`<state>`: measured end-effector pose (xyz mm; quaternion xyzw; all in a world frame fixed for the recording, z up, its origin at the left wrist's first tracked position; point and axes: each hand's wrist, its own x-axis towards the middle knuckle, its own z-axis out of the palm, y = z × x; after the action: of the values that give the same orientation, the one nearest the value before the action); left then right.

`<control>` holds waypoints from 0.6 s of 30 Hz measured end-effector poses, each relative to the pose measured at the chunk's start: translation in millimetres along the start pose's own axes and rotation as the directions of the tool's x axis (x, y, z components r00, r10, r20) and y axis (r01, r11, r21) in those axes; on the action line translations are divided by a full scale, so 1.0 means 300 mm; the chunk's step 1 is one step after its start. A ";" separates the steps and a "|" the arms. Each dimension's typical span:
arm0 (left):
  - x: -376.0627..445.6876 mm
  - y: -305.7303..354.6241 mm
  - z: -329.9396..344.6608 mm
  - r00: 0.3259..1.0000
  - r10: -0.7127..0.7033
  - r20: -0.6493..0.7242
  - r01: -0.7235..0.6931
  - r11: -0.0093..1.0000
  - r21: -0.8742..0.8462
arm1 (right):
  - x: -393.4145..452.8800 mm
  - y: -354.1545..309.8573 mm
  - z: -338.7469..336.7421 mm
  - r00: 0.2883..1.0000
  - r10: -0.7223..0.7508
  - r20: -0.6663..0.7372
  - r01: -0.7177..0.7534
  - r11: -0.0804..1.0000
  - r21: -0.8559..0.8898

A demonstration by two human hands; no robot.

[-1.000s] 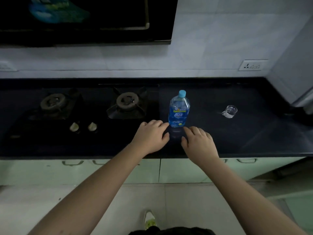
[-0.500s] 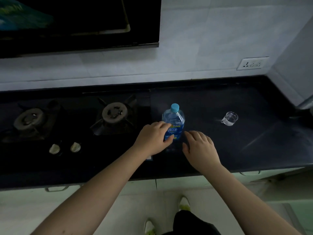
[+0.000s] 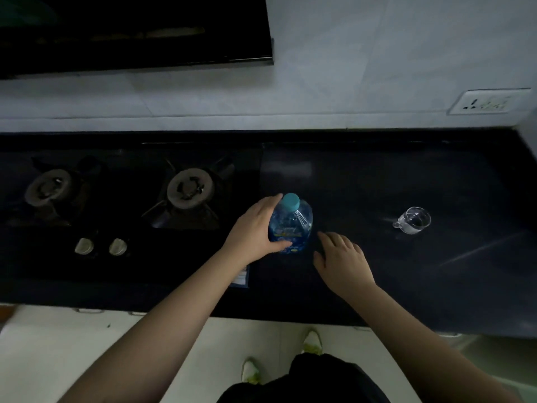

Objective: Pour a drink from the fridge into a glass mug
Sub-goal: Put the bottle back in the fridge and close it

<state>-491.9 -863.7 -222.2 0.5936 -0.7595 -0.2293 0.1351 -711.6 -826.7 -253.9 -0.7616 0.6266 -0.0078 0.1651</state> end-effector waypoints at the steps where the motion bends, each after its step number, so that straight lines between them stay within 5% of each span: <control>1: 0.013 -0.001 0.004 0.999 -0.021 0.034 0.023 0.997 -0.073 | 0.010 0.007 0.008 1.000 0.005 0.024 -0.006 1.000 0.030; 6: 0.057 -0.003 0.035 0.988 -0.118 0.103 0.149 0.908 -0.392 | 0.055 0.034 0.047 0.978 0.046 0.206 -0.114 0.936 0.333; 10: 0.063 0.004 0.039 0.979 -0.192 0.070 0.202 0.858 -0.473 | 0.092 0.021 0.061 0.870 0.242 0.430 -0.485 0.580 0.655; 15: 0.048 0.051 0.013 0.966 -0.258 -0.010 0.210 0.811 -0.547 | 0.122 0.018 0.073 0.823 0.263 0.503 -0.567 0.352 0.745; 18: 0.024 0.094 -0.029 0.968 -0.247 -0.040 0.183 0.808 -0.560 | 0.145 0.014 0.071 0.767 0.186 0.614 -0.629 0.031 0.777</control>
<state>-513.3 -866.8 -200.7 0.6233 -0.5798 -0.4191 0.3157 -701.6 -863.8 -283.5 -0.2441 0.6253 -0.2191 0.7081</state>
